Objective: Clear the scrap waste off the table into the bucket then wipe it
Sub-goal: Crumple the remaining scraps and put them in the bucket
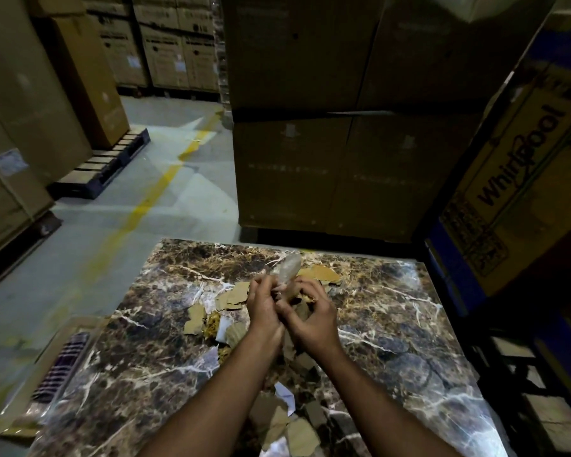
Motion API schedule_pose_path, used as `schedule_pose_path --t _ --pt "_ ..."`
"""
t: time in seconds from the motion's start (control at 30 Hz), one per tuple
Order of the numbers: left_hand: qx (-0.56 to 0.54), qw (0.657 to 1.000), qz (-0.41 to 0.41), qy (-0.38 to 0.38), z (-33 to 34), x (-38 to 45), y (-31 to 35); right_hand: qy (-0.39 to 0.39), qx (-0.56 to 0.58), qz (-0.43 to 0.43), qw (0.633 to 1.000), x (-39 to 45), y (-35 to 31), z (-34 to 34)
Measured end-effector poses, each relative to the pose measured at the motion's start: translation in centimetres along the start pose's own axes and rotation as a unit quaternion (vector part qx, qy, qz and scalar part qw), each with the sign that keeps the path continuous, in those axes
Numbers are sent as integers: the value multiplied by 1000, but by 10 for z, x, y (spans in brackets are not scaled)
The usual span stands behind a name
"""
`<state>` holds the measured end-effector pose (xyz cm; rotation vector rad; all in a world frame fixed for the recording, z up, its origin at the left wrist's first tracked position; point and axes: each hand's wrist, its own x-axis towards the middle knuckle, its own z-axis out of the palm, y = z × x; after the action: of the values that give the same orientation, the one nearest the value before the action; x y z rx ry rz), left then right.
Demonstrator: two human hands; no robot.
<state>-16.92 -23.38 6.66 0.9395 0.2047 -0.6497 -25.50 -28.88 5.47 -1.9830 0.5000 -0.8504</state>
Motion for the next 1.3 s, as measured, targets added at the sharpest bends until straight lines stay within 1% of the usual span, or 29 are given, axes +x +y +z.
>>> schedule_pose_path --t 0.07,0.13,0.17,0.3,0.4,0.47,0.57,0.6,0.67,0.73,0.77,0.83,0.87,0.9,0.93,0.97,1.03,1.1,1.2,1.3 --pt "45 997 53 -36 4 -9 2 48 53 85 994 7 -4 0" --pt "112 984 98 -96 3 -12 -1 74 125 177 973 13 -6 -2" --pt "138 977 115 -114 2 -13 -3 84 157 209 962 15 -8 -3" --pt "214 948 184 -145 6 -27 -9 112 231 288 923 24 -15 -2" --pt "244 922 270 -129 5 -37 -21 156 239 286 915 25 -23 -3" --pt "239 914 307 -115 7 -43 -26 162 262 273 911 23 -31 -3" --pt "266 883 373 -103 7 -48 -35 165 306 286 893 22 -37 -5" --pt "265 882 380 -88 7 -51 -38 151 314 290 891 22 -38 -6" --pt "239 893 378 -47 5 -55 -42 106 331 287 893 17 -40 -6" --pt "206 906 370 -7 2 -58 -41 59 374 274 884 6 -45 -5" --pt "186 912 366 16 -2 -59 -39 38 406 281 869 0 -49 -3" --pt "148 917 365 66 -12 -62 -31 18 467 311 828 -11 -56 5" --pt "136 917 365 86 -19 -64 -27 14 484 321 814 -16 -58 12" --pt "125 917 364 101 -25 -67 -24 9 484 327 812 -20 -60 19" --pt "117 915 365 123 -35 -71 -20 -9 463 326 824 -25 -64 27" --pt "112 912 367 145 -45 -76 -16 -28 433 318 843 -28 -68 35" --pt "118 895 385 190 -66 -86 -5 -64 364 267 890 -38 -80 53" --pt "114 879 398 237 -87 -98 10 -100 317 220 917 -50 -96 70" --pt "82 862 408 290 -125 -123 41 -158 285 165 931 -81 -128 105" --pt "68 837 436 322 -176 -151 69 -216 289 130 924 -120 -157 150"
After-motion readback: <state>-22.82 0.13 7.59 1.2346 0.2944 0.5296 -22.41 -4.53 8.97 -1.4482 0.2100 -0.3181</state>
